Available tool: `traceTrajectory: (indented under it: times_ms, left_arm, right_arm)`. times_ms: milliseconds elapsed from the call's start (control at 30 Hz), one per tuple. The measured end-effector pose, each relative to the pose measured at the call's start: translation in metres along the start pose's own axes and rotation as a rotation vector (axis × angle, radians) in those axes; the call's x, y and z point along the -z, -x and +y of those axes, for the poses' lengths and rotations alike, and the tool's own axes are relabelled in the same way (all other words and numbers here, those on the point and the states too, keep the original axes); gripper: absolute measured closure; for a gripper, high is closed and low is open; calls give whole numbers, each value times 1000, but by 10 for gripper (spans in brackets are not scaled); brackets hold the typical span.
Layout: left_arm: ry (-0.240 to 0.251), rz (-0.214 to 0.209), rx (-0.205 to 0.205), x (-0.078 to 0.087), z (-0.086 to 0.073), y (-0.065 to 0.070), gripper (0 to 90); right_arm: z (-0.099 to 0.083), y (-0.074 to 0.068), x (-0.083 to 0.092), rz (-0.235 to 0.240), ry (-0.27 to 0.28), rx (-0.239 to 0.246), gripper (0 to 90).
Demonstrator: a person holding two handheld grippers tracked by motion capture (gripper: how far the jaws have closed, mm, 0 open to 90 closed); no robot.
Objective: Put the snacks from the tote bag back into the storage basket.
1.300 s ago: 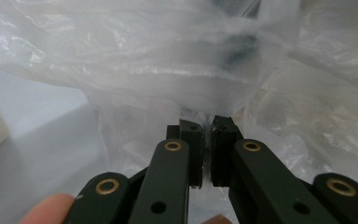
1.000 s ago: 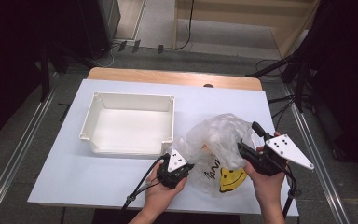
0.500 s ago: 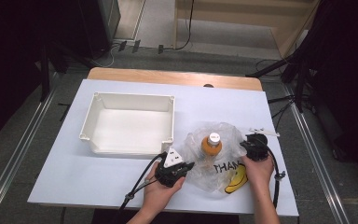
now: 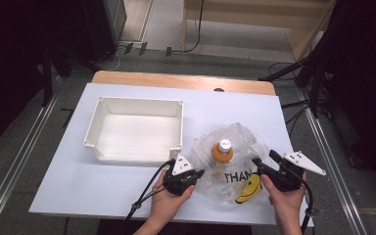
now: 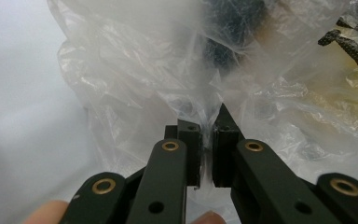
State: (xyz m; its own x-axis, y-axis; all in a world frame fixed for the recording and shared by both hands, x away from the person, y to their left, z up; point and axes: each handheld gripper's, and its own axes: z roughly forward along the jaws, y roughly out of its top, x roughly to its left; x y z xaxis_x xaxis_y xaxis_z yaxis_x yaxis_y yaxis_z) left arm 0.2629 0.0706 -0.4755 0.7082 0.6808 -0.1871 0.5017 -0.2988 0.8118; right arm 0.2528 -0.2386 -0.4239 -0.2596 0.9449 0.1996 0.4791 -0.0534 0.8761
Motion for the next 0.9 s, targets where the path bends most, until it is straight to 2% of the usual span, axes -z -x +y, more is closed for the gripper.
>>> traceTrajectory:
  times_ms: [67, 100, 133, 167, 233, 300, 400, 467, 500, 533, 567, 600, 633, 667, 700, 733, 767, 800, 833, 867, 900]
  left_arm:
    - [-3, 0, -1, 0, 0, 0, 864]
    - [-5, 3, -4, 0, 0, 0, 864]
    - [-5, 3, -4, 0, 0, 0, 864]
    - [-5, 5, -5, 0, 0, 0, 863]
    - [-5, 8, -9, 0, 0, 1, 864]
    - [-4, 12, -11, -1, 0, 2, 865]
    - [-5, 11, -10, -1, 0, 2, 866]
    - [-6, 11, -9, -1, 0, 2, 867]
    - [-9, 12, -11, -1, 0, 2, 869]
    - [-9, 12, -11, -1, 0, 2, 871]
    - [-11, 18, -11, -2, 0, 2, 872]
    - [-11, 18, -11, -2, 0, 2, 873]
    - [-17, 27, -9, -2, 0, 2, 874]
    - [-17, 27, -9, -2, 0, 2, 876]
    - [-19, 30, -7, -2, 0, 1, 876]
    - [-21, 30, -2, -2, 0, 1, 878]
    - [-26, 32, -1, -2, 0, 1, 880]
    - [-26, 32, -1, -2, 0, 1, 880]
    - [-27, 34, 0, -2, 0, 1, 881]
    - [-28, 34, 0, -2, 0, 1, 881]
    - [-34, 39, -1, -2, 1, 1, 883]
  right_arm:
    - [1, -2, 4, 5, 9, 5, 295]
    - [3, -8, 14, 26, 38, 32, 257]
    - [3, -8, 14, 26, 38, 32, 257]
    - [7, -15, 21, 58, 58, 53, 223]
    - [9, -18, 23, 77, 68, 63, 213]
    - [20, -33, 28, 122, 103, 100, 211]
    - [27, -39, 26, 115, 119, 105, 249]
    - [33, -40, 19, 109, 135, 103, 372]
    - [38, -40, 9, 122, 118, 72, 525]
    - [38, -40, 9, 122, 118, 72, 525]
    - [39, -38, -5, 103, 89, 64, 672]
    - [38, -38, -11, 72, 82, 71, 753]
    - [34, -37, -21, 11, 47, 72, 831]
    - [34, -37, -21, 11, 47, 72, 831]
    - [31, -35, -28, -11, 20, 64, 868]
    - [24, -30, -39, -26, -32, 36, 893]
    - [10, -21, -54, -50, -120, 9, 900]
    - [10, -21, -54, -50, -120, 9, 900]
    - [-7, -12, -67, -80, -200, -11, 900]
    - [-7, -12, -67, -80, -200, -11, 900]
    - [-23, -2, -73, -121, -264, -21, 900]
